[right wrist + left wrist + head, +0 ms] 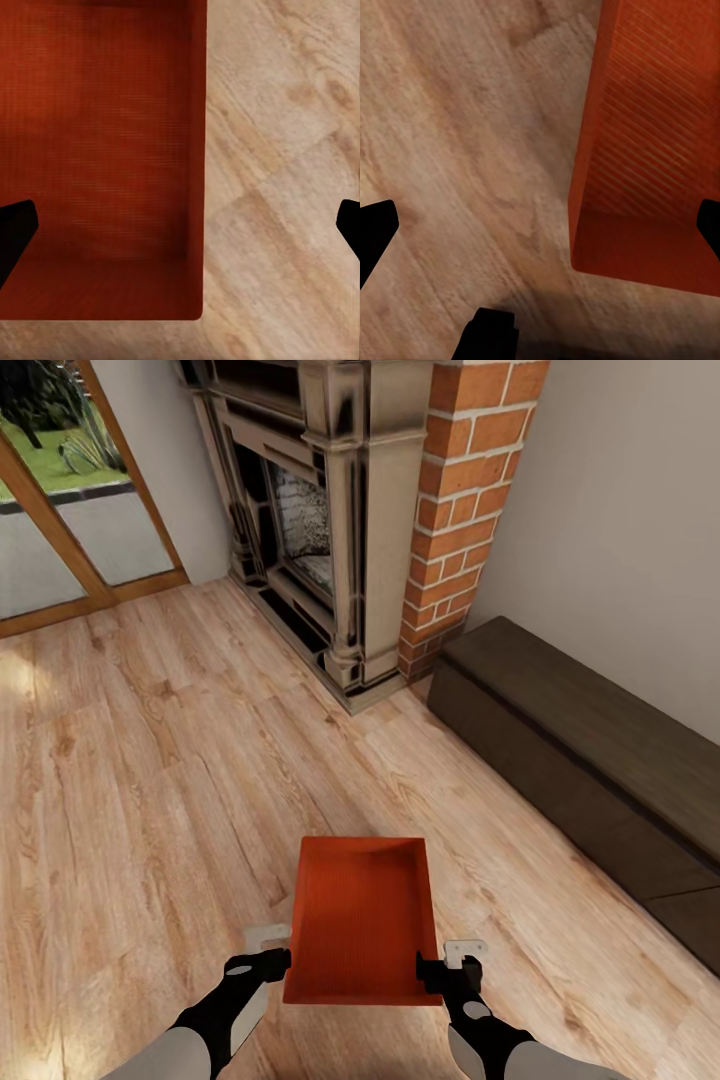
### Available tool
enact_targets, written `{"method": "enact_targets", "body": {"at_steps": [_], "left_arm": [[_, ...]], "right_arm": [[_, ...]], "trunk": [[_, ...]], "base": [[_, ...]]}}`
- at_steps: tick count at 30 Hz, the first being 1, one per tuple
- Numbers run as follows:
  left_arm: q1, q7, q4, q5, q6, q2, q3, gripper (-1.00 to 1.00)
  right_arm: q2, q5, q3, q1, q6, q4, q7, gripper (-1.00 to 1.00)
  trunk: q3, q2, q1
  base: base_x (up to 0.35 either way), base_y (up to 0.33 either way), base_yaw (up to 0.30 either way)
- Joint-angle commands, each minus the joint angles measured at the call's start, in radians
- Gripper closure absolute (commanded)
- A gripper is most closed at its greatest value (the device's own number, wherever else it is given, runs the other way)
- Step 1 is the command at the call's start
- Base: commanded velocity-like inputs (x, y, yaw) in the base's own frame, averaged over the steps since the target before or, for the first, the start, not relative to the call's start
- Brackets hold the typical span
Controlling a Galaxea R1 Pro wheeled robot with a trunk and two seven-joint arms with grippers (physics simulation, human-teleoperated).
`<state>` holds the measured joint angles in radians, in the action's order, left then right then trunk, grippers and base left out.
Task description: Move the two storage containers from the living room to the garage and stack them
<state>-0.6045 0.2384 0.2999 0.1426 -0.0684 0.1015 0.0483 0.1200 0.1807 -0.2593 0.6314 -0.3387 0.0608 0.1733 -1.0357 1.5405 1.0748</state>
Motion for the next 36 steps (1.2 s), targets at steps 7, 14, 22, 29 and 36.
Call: {"method": "enact_targets", "body": {"at_steps": [7,14,22,29,36], "left_arm": [[0.000,0.005,0.002,0.009,-0.005,0.000,0.005,-1.00],[0.000,0.005,0.002,0.009,-0.005,-0.002,0.005,-1.00],[0.000,0.006,0.002,0.009,-0.005,-0.002,0.005,-1.00],[0.000,0.006,0.002,0.009,-0.005,-0.002,0.005,-1.00],[0.000,0.006,0.002,0.009,-0.005,-0.002,0.005,-1.00]], "right_arm": [[0.001,0.010,-0.009,0.001,-0.003,-0.001,0.003,-1.00],[0.001,0.010,-0.009,0.001,-0.003,-0.001,0.003,-1.00],[0.001,0.010,-0.009,0.001,-0.003,-0.001,0.003,-1.00],[0.003,0.010,-0.009,0.001,-0.003,-0.001,0.003,-1.00],[0.003,0.010,-0.009,0.001,-0.003,-0.001,0.003,-1.00]], "trunk": [[-0.023,0.050,0.027],[-0.044,0.099,0.054],[-0.070,0.155,0.084],[-0.091,0.204,0.111],[-0.113,0.253,0.138]], "base": [[0.000,0.000,0.000],[0.000,0.000,0.000],[0.000,0.000,0.000],[0.000,0.000,0.000],[0.000,0.000,0.000]]}}
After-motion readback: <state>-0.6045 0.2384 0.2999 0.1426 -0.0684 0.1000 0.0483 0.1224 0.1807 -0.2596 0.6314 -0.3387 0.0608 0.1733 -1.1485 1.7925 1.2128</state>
